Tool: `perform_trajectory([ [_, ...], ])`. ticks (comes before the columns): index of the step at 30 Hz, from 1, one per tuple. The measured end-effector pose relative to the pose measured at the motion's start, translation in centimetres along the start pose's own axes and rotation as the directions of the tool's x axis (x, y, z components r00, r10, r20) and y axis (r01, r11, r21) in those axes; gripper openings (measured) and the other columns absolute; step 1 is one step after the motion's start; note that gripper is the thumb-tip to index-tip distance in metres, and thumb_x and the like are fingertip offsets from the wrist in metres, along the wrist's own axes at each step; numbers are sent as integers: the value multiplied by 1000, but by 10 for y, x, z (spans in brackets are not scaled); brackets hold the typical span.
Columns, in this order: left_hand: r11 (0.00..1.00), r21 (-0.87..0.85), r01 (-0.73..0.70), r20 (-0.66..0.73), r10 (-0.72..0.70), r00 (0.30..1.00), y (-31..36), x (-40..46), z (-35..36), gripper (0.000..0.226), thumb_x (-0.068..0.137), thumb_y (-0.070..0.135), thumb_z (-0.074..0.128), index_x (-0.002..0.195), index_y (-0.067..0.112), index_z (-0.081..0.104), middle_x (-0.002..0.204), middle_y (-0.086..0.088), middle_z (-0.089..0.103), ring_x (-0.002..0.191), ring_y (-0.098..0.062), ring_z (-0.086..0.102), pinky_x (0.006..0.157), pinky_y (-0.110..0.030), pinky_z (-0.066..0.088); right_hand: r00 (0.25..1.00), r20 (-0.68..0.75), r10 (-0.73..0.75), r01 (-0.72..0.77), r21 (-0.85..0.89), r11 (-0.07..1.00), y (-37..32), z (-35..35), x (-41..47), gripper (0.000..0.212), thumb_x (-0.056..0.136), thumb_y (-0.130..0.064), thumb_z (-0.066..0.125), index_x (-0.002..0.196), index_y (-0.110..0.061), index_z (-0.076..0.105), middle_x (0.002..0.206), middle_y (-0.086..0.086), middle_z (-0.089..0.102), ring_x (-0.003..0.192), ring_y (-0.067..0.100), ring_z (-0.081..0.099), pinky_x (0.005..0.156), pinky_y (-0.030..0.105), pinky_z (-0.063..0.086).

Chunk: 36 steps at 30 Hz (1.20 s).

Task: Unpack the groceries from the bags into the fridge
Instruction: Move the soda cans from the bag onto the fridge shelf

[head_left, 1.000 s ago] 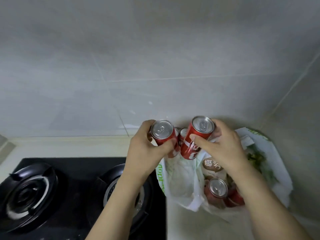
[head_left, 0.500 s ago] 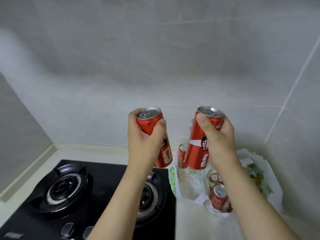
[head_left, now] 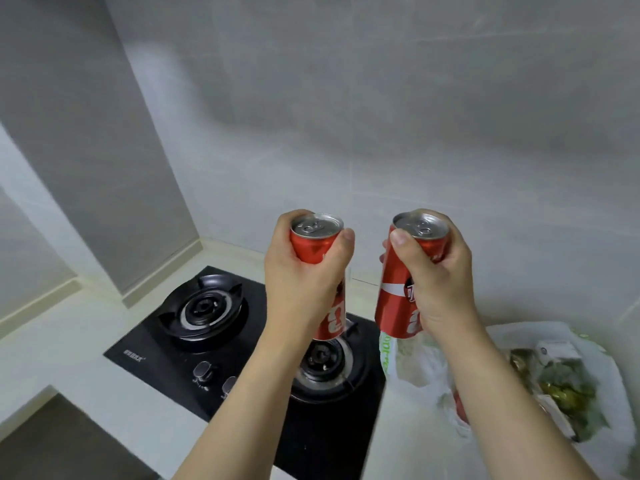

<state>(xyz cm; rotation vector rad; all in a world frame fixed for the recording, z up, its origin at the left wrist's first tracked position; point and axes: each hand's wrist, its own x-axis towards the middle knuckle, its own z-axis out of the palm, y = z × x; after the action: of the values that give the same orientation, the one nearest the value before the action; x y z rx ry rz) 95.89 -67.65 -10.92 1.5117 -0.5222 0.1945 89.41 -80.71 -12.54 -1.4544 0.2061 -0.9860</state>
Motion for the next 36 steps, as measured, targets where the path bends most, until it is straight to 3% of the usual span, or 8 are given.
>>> perform_trajectory([
  [4,998,64,-25,-83,30,996,8,-9,-27,30,80,27,76,102,29,56,87,29,65,75,5,65,62,-7,47,994,108,-3,-4,67,998,0,23,-9,22,69,-44,75,88,-36,66,92,11,70,88,35,67,83,57,55],
  [9,987,150,-48,-188,77,979,12,-19,-68,31,80,32,78,102,26,58,89,18,68,77,-2,67,67,-15,53,975,224,-1,-26,118,993,-3,57,-22,26,69,-45,75,89,-32,66,91,11,69,87,35,67,82,58,55],
  [17,967,249,-51,-336,136,932,27,-47,-153,31,81,27,78,104,21,59,84,17,67,78,-2,67,63,-12,51,915,404,-6,-82,201,976,-19,133,-65,27,68,-47,75,88,-30,66,90,13,69,84,36,67,78,50,57],
  [21,952,304,-32,-407,161,899,36,-65,-208,33,80,29,79,106,22,58,87,15,65,83,-1,66,65,-12,51,865,502,-7,-126,231,965,-30,178,-98,25,66,-47,75,85,-33,65,89,9,69,80,28,69,68,40,59],
  [24,938,347,-24,-450,189,873,46,-79,-249,29,81,26,78,100,30,56,84,23,64,83,4,64,64,-9,49,823,568,-7,-154,235,960,-39,213,-123,25,66,-49,75,85,-37,65,92,8,69,85,30,69,76,51,59],
  [27,923,386,-15,-484,217,848,55,-97,-286,31,81,25,78,99,29,54,84,17,62,82,5,64,61,-7,47,789,615,-18,-197,281,939,-49,249,-149,24,66,-47,76,84,-34,65,91,14,68,86,40,66,78,59,56],
  [31,909,417,23,-563,238,792,61,-119,-338,33,76,40,74,102,32,55,89,15,63,87,-2,65,66,-12,50,735,677,-35,-233,300,925,-62,291,-186,27,66,-46,77,85,-31,65,91,19,66,84,44,64,77,58,55],
  [36,888,455,60,-627,272,730,67,-146,-389,33,77,35,74,104,30,54,91,17,64,84,-2,65,65,-12,50,655,754,-55,-278,307,910,-73,331,-228,30,67,-47,76,88,-29,64,92,21,65,84,44,63,74,55,55],
])
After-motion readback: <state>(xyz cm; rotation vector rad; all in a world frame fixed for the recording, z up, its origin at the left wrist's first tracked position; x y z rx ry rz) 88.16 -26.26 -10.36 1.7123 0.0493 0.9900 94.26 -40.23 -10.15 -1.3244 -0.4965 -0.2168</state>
